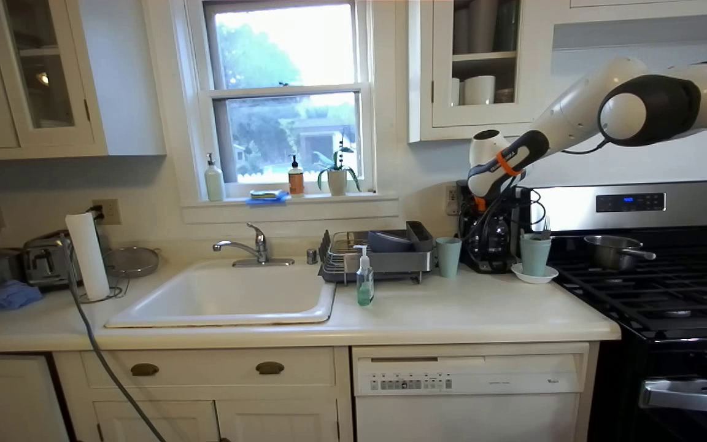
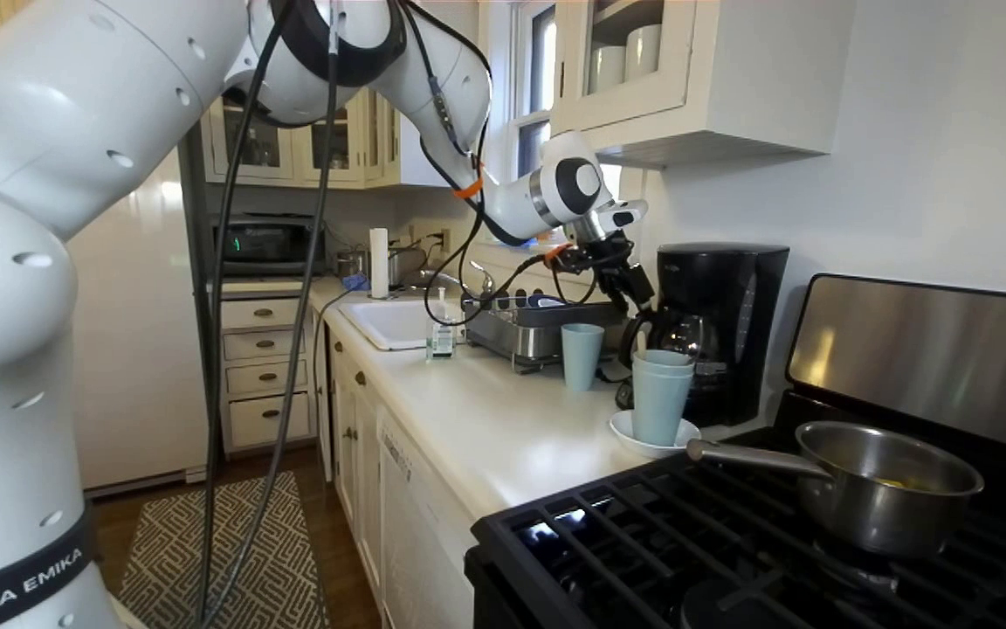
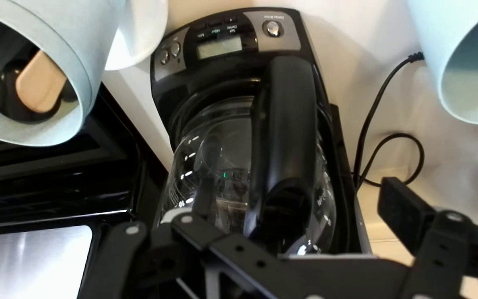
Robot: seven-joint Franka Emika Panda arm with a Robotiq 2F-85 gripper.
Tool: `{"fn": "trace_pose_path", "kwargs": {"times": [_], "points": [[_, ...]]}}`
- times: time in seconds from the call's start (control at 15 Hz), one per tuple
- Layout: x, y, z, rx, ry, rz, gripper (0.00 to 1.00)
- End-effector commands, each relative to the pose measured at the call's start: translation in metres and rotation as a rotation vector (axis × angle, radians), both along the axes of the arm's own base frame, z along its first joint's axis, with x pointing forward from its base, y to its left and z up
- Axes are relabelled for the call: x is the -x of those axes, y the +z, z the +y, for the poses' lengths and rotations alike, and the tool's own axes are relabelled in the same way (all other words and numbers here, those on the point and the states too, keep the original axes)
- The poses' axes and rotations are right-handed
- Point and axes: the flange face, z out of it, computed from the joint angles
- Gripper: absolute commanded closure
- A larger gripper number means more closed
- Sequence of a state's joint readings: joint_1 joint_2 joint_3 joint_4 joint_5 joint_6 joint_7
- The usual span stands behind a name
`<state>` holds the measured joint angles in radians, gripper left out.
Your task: Remove the kettle from the coffee machine and then put it on the counter
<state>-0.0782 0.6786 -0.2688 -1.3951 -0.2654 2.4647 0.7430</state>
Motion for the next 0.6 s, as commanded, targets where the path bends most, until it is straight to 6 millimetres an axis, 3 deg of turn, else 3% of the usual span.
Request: {"fn": "trace_pose_path", "kwargs": {"times": [0.0,0.53], "points": [[0.0,-0.0026,-0.0024,0.003,-0.002,0.006,0.0],[-0.0053,-0.0062,-0.0088,0.004,0.002,-0.015,0.0]]}}
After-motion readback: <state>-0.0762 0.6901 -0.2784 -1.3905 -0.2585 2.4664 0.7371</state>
